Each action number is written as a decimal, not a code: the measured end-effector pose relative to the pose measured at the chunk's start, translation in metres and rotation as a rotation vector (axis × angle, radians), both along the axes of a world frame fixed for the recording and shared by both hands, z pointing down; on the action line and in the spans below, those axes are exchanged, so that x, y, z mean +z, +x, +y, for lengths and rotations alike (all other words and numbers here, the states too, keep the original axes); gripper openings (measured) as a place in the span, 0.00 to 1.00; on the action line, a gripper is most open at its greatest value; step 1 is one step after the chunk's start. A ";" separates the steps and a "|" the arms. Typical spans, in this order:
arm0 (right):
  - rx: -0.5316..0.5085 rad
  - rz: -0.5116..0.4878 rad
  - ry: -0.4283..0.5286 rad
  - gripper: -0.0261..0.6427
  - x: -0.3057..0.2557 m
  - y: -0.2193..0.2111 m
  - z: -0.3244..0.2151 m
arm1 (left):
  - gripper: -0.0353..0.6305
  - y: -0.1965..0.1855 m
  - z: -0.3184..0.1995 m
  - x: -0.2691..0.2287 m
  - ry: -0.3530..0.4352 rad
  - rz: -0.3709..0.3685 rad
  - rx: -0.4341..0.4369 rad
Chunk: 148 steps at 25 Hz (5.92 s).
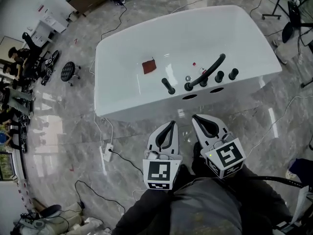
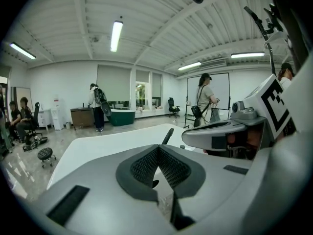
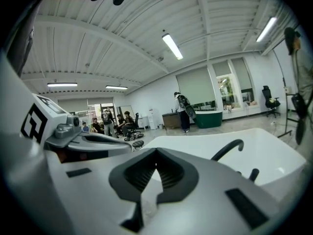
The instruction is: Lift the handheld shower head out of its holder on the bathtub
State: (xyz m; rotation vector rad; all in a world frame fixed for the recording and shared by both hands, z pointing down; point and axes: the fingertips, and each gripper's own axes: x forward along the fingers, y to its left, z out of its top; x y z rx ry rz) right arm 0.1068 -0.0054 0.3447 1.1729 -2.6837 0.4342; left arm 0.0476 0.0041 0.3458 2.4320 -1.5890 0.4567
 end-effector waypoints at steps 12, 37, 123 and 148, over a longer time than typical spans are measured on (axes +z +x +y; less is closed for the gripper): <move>-0.079 0.018 -0.007 0.04 0.023 -0.042 -0.054 | 0.06 -0.066 -0.043 0.022 -0.010 0.009 -0.148; -0.046 0.082 -0.081 0.04 0.059 -0.105 -0.146 | 0.06 -0.126 -0.145 0.061 -0.079 0.076 -0.101; -0.070 0.163 0.075 0.18 0.180 -0.151 -0.231 | 0.06 -0.162 -0.229 0.196 -0.158 0.024 -0.067; -0.066 0.183 0.084 0.19 0.221 -0.151 -0.229 | 0.06 -0.161 -0.223 0.240 -0.202 0.011 -0.065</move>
